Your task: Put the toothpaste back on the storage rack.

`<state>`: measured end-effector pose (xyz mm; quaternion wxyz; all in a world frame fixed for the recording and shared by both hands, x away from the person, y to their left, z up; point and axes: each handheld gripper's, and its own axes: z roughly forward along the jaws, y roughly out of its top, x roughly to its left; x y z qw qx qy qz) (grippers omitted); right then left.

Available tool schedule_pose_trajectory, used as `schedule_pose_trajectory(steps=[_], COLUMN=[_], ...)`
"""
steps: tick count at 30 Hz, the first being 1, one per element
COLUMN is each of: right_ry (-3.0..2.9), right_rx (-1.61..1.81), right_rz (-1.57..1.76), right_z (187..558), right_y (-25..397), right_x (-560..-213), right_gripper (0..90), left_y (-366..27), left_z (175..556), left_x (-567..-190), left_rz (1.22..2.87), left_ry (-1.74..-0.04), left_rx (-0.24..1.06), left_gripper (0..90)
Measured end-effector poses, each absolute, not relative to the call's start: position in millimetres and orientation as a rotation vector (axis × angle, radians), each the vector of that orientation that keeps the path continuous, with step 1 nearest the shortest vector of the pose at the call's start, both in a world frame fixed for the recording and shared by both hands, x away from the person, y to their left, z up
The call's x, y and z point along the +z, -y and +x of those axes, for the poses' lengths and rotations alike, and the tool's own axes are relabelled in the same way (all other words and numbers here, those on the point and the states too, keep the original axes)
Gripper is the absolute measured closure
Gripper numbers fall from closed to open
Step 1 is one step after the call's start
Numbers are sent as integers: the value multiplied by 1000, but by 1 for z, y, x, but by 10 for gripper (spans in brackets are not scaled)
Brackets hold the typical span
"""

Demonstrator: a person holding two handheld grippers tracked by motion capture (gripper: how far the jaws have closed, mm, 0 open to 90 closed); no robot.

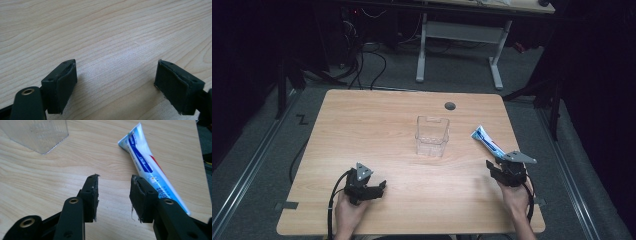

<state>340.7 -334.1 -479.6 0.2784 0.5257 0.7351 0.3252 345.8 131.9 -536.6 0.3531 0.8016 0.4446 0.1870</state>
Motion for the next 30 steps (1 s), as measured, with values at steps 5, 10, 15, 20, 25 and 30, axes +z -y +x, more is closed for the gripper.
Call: schedule_pose_trajectory(steps=[5, 10, 15, 20, 25, 30], right_ry=[-1968, -1970, -1980, -1988, -2001, -2009], right_rx=[845, 828, 811, 791, 762, 737], right_rz=[1404, 1399, 1404, 1398, 1391, 1399], right_z=[350, 358, 367, 375, 387, 394], right_y=[339, 341, 342, 342, 341, 342], right_x=[-473, -469, -468, -466, -463, -463], right_gripper=[580, 576, 572, 566, 557, 547], left_y=[-132, -132, -132, -132, -132, -132], left_z=[346, 346, 346, 346, 346, 346], left_x=[-537, -537, -537, -537, -537, -537], left_rz=[2073, 2073, 2072, 2073, 2073, 2073], left_ry=[-1151, -1151, -1152, -1152, -1152, -1152], left_rx=[483, 483, 484, 484, 484, 484], left_gripper=[182, 181, 182, 181, 181, 182])
